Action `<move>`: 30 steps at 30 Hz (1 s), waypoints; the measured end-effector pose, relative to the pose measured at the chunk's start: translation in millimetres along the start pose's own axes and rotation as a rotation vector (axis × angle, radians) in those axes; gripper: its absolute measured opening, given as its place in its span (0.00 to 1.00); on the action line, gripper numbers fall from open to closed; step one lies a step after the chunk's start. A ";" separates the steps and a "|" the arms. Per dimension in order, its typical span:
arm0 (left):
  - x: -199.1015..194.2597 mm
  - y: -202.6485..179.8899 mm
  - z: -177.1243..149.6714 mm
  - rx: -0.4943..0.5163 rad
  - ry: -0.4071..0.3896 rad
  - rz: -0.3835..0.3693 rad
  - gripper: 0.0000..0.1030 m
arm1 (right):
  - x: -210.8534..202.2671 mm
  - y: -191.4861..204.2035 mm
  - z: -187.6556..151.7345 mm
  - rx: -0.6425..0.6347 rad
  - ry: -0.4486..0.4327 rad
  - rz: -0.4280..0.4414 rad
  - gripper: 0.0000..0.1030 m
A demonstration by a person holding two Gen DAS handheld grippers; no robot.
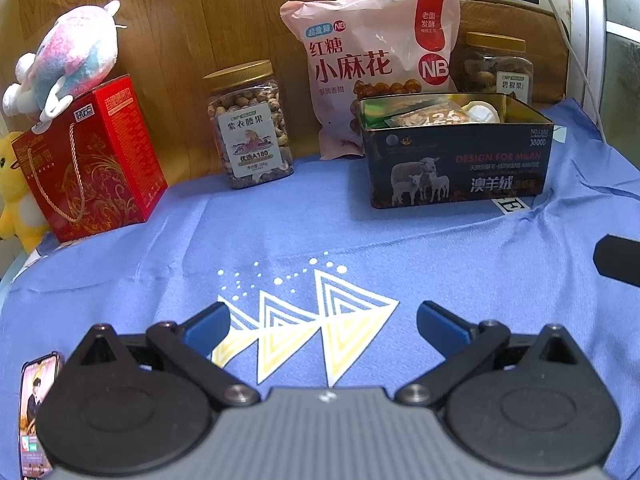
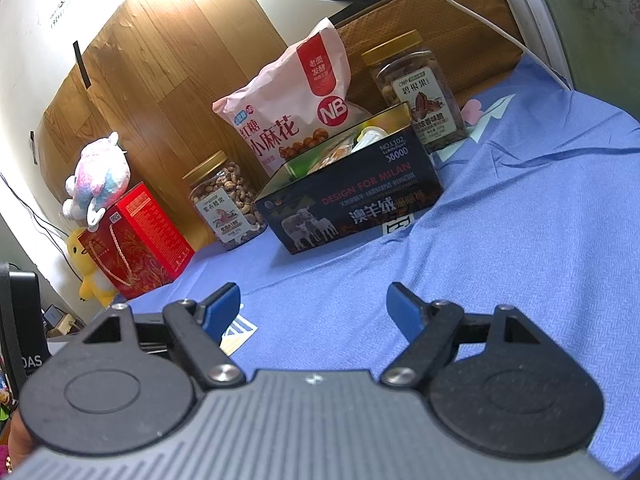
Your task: Organize snacks
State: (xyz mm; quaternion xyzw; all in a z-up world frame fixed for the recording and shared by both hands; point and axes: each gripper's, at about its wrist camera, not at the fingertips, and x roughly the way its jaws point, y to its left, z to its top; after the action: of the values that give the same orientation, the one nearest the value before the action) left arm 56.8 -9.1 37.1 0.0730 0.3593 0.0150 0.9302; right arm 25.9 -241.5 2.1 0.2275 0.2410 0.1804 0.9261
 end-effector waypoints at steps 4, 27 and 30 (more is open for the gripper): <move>1.9 0.3 -0.7 0.000 0.004 0.001 1.00 | 0.2 0.0 0.5 0.000 -0.001 -0.001 0.80; 4.3 0.2 0.3 -0.012 0.008 -0.007 1.00 | 1.6 -2.5 -3.0 0.023 0.002 -0.008 0.80; 4.4 0.3 0.4 -0.012 0.010 -0.008 1.00 | 1.8 -2.7 -2.9 0.025 0.002 -0.009 0.80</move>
State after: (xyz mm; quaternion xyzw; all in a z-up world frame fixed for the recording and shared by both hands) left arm 60.3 -8.4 34.5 0.0657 0.3641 0.0136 0.9290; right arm 26.4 -242.0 -2.2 0.2378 0.2452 0.1737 0.9237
